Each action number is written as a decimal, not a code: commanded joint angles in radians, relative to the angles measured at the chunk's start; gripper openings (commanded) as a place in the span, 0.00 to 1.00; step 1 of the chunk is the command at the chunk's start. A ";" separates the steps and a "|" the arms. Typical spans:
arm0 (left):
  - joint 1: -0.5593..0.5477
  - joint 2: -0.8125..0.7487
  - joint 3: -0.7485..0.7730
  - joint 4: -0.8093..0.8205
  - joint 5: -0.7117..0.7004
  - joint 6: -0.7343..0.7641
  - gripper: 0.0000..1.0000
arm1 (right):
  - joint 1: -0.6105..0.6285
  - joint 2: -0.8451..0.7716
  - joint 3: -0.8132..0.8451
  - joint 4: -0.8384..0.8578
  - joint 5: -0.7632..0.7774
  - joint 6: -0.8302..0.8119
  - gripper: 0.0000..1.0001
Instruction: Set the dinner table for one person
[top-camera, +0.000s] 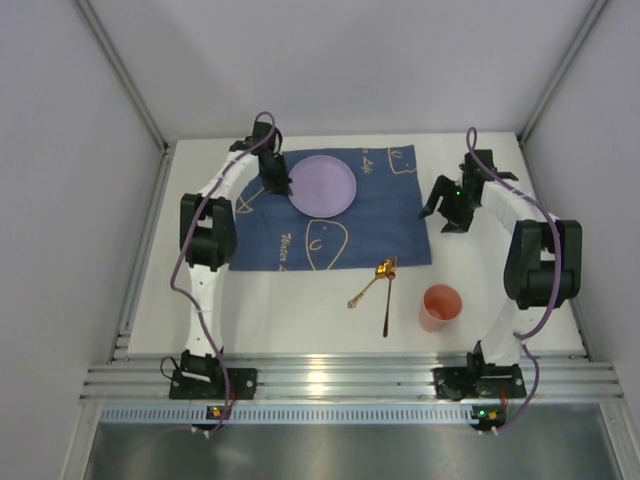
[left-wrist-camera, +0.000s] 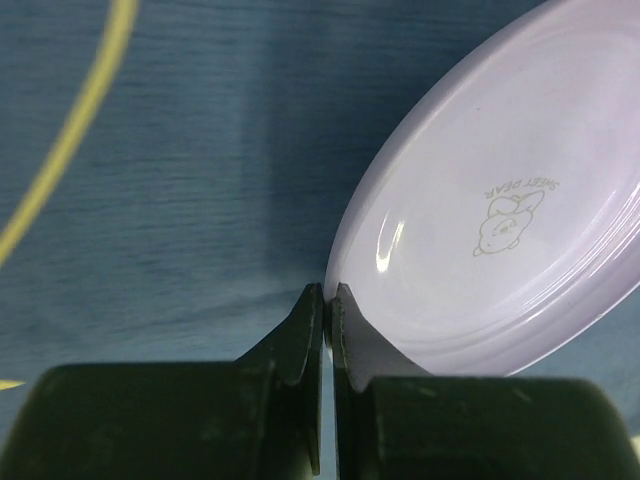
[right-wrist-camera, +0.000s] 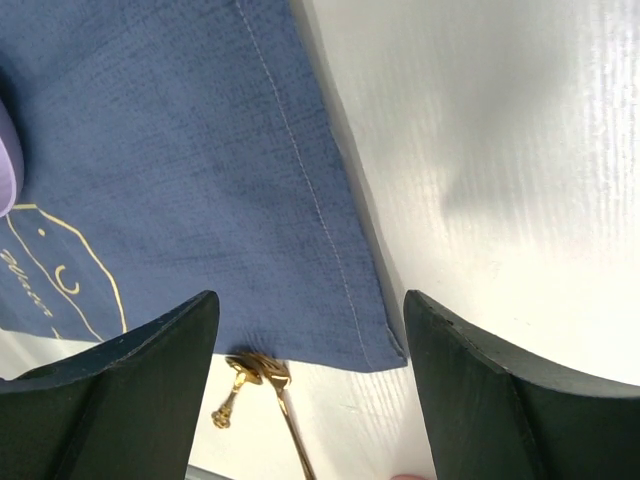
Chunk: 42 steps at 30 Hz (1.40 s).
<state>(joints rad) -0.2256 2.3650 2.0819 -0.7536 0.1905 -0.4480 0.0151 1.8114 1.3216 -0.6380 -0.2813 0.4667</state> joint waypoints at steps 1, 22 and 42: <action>0.019 -0.042 0.020 -0.072 -0.063 -0.020 0.00 | -0.041 -0.063 -0.002 -0.012 0.007 -0.022 0.75; -0.011 0.039 -0.040 -0.207 -0.022 0.091 0.53 | -0.049 -0.086 -0.030 0.011 0.021 0.010 0.75; 0.023 0.137 0.057 -0.125 0.075 0.091 0.51 | -0.049 -0.262 -0.051 -0.135 0.085 -0.051 0.80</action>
<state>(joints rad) -0.2077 2.4416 2.1452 -0.9493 0.2752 -0.3721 -0.0292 1.6493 1.2694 -0.7074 -0.2249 0.4442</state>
